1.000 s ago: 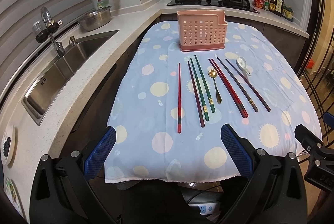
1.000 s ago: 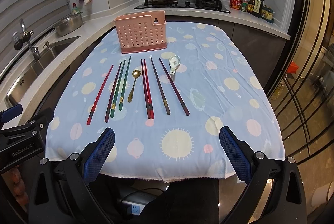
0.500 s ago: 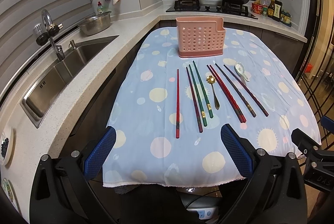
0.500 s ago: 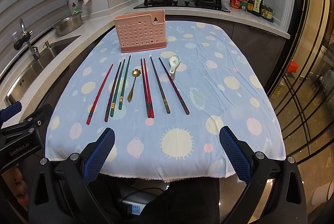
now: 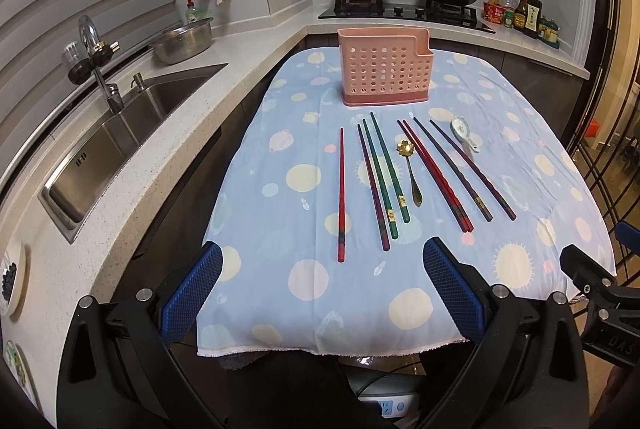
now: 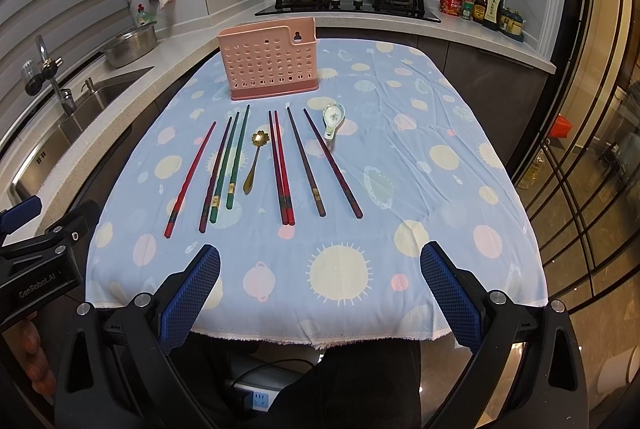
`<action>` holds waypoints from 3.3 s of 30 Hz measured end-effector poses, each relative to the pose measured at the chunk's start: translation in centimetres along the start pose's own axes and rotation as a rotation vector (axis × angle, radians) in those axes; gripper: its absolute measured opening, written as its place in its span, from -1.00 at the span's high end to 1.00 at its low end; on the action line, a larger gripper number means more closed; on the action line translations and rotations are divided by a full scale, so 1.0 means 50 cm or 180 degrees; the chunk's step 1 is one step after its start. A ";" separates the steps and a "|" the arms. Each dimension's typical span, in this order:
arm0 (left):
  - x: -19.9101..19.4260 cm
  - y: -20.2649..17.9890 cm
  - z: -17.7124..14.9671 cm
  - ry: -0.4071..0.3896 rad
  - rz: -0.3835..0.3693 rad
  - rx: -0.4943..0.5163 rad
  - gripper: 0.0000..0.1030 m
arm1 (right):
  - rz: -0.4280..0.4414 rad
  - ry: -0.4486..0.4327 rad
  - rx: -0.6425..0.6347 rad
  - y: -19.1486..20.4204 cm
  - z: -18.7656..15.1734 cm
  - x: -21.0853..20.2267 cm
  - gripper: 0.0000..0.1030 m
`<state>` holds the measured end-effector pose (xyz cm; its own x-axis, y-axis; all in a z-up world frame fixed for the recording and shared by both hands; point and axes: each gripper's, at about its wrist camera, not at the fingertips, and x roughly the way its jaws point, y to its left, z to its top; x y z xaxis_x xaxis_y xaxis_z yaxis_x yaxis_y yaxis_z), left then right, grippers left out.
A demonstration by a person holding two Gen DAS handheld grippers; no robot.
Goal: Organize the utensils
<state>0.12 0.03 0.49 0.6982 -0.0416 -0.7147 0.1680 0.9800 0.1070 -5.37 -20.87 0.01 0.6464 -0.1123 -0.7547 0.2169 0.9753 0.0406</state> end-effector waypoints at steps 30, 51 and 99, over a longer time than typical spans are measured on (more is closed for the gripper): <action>0.274 0.056 0.005 0.0573 -0.0035 -0.0218 -0.81 | -0.0045 0.0214 0.0144 -0.032 0.035 0.148 -0.86; 0.356 0.028 -0.014 0.0957 -0.0659 -0.0222 0.80 | 0.0208 0.0242 0.0423 -0.068 0.159 0.336 -0.04; 0.303 0.047 0.010 0.0797 -0.0817 -0.0329 1.00 | 0.0655 0.0277 0.1029 -0.145 0.137 0.330 0.86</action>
<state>11.45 1.59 -9.76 0.4486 -0.2521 -0.8574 0.2354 0.9588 -0.1588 8.72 -31.08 -8.24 0.6388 0.1094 -0.7615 0.3176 0.8640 0.3906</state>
